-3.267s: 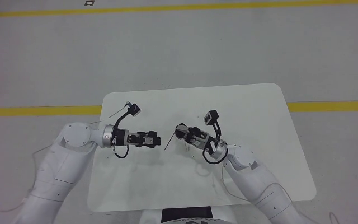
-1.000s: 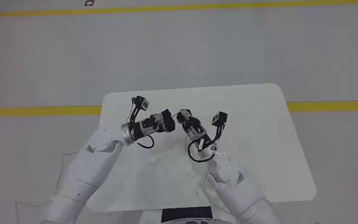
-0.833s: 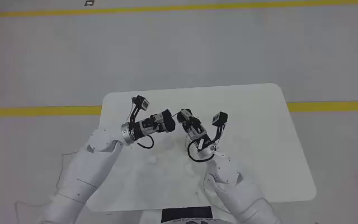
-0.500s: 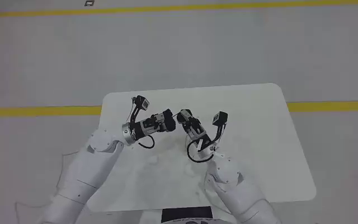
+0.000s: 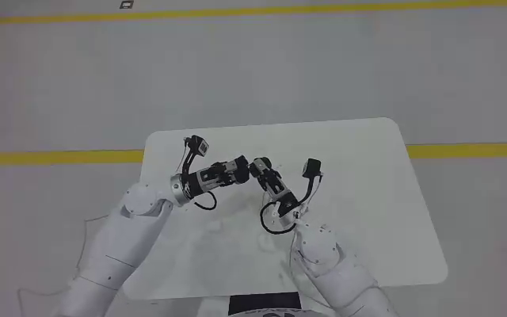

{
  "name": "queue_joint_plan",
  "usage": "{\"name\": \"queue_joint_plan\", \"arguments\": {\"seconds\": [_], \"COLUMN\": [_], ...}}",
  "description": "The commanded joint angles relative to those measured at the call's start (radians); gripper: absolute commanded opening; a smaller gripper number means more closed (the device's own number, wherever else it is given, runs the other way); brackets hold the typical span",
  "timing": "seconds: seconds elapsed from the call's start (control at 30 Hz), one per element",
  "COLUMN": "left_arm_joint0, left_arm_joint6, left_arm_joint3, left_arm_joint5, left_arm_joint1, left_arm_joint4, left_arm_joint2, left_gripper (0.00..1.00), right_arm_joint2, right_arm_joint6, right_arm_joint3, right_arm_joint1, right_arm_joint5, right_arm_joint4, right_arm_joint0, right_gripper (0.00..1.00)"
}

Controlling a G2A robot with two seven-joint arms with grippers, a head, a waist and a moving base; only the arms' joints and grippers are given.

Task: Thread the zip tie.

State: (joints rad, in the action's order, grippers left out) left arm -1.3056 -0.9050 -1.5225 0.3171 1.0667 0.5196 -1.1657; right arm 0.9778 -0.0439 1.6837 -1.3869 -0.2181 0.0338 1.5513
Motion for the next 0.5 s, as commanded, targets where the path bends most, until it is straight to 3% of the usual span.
{"name": "queue_joint_plan", "arguments": {"seconds": [0.0,0.47], "left_arm_joint0": [-0.001,0.003], "left_arm_joint6": [-0.001,0.005], "left_arm_joint3": [0.0,0.001], "left_arm_joint5": [-0.002,-0.007], "left_arm_joint1": [-0.001,-0.004], "left_arm_joint4": [0.001,0.0], "left_arm_joint2": [0.001,0.007], "left_gripper": [0.43,0.37], "right_arm_joint2": [0.001,0.002], "right_arm_joint6": [-0.004,-0.032], "right_arm_joint3": [0.0,-0.006], "right_arm_joint1": [-0.001,-0.005], "right_arm_joint5": [0.001,0.009], "right_arm_joint4": [0.003,0.066], "right_arm_joint0": [0.001,0.004], "right_gripper": [0.0,0.0]}}
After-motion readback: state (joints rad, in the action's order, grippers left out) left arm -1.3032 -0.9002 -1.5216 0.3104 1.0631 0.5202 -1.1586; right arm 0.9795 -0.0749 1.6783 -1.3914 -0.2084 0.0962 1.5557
